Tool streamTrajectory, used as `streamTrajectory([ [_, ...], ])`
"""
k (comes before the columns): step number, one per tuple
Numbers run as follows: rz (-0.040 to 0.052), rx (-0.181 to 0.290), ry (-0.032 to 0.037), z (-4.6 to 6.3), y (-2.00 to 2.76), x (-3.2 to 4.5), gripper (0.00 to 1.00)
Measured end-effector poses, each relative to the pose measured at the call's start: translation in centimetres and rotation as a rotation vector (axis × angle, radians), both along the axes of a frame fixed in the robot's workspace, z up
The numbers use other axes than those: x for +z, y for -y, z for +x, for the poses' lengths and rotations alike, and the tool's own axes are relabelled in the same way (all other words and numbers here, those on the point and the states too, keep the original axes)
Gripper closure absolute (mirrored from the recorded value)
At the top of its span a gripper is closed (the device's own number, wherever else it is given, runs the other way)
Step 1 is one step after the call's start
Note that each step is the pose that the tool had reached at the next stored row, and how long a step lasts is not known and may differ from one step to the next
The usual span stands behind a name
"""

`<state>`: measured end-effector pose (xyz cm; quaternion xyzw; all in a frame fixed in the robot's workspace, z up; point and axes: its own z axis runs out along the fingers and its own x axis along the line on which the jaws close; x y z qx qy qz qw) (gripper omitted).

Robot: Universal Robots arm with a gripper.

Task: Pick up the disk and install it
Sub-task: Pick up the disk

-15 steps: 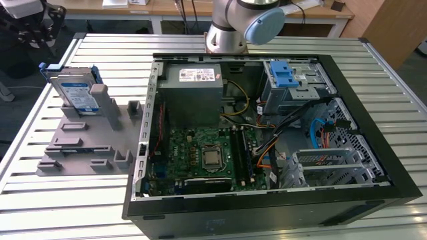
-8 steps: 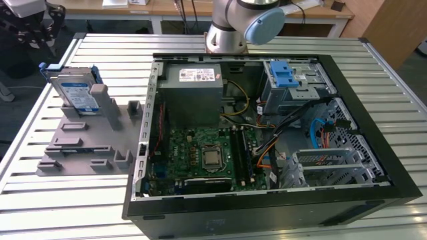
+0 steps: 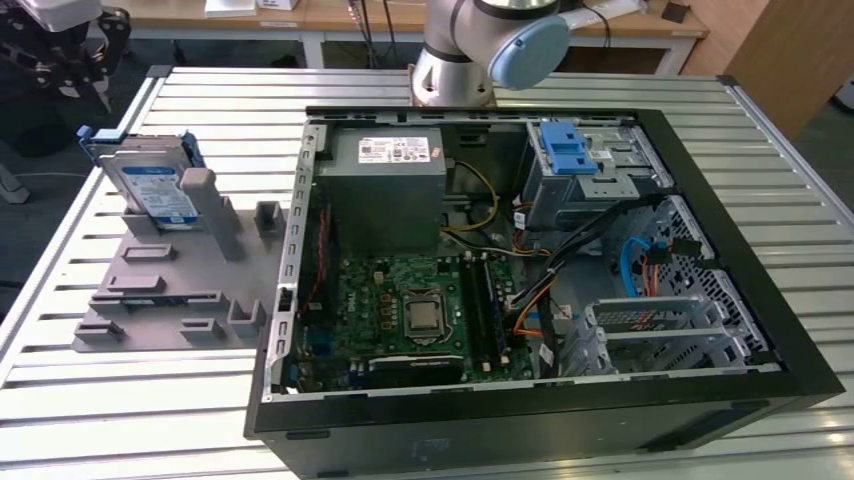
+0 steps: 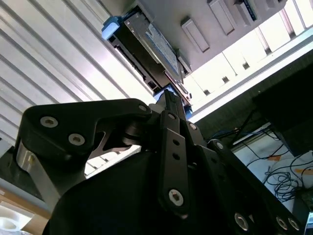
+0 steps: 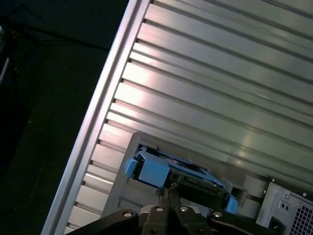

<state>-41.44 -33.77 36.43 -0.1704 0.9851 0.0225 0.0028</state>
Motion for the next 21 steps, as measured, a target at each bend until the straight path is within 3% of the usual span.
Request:
streamTrajectory([
  [21, 0.0000, 0.156, 0.0000, 0.00, 0.00, -0.01, 0.89],
])
